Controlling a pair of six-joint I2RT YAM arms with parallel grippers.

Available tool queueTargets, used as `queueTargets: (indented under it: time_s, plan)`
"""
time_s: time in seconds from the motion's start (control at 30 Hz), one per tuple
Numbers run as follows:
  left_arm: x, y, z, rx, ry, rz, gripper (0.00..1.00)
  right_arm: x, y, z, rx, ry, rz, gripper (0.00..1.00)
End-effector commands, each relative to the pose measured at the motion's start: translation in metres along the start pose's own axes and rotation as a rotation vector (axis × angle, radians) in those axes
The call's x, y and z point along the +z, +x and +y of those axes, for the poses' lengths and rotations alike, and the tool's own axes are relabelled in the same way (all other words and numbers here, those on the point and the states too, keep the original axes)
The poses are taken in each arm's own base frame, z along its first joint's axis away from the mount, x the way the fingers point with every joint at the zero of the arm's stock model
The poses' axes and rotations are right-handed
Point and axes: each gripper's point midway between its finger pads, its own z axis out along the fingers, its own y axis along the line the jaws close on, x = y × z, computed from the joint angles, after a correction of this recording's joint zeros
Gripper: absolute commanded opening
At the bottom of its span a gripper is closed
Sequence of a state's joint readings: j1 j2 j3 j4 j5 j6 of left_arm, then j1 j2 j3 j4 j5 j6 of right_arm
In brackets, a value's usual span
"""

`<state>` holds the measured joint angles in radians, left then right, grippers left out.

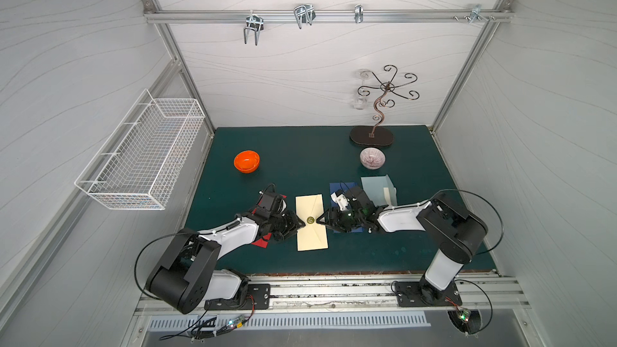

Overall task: Open the envelope
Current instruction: Pick up the envelope from the center of the board.

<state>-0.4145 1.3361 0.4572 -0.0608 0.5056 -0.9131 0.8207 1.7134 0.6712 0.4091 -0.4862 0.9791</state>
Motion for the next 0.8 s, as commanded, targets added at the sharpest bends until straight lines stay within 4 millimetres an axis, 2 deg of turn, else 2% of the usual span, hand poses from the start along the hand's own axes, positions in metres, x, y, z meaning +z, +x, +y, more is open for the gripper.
queueTargets:
  time_s: [0.0,0.07,0.23,0.33,0.6,0.77]
  plan:
    - [-0.004,-0.001,-0.004,0.012,0.003,-0.021,0.49,-0.007,0.004,0.015,-0.041,-0.018,-0.001,0.60]
    - [-0.006,-0.002,-0.003,0.015,-0.003,-0.028,0.49,-0.010,0.004,0.011,-0.046,0.023,-0.009,0.60]
    - [-0.008,-0.003,-0.003,0.019,-0.013,-0.036,0.49,-0.016,0.006,-0.015,-0.017,0.194,-0.013,0.61]
    - [-0.008,-0.003,-0.002,0.019,-0.017,-0.036,0.50,-0.015,0.009,-0.025,0.003,0.232,-0.006,0.61]
    - [-0.012,-0.004,0.000,0.033,-0.036,-0.055,0.53,-0.002,0.015,-0.028,0.005,0.247,0.053,0.61]
    - [-0.003,0.000,0.005,0.014,-0.037,-0.018,0.53,0.011,0.021,-0.029,0.002,0.248,0.086,0.60]
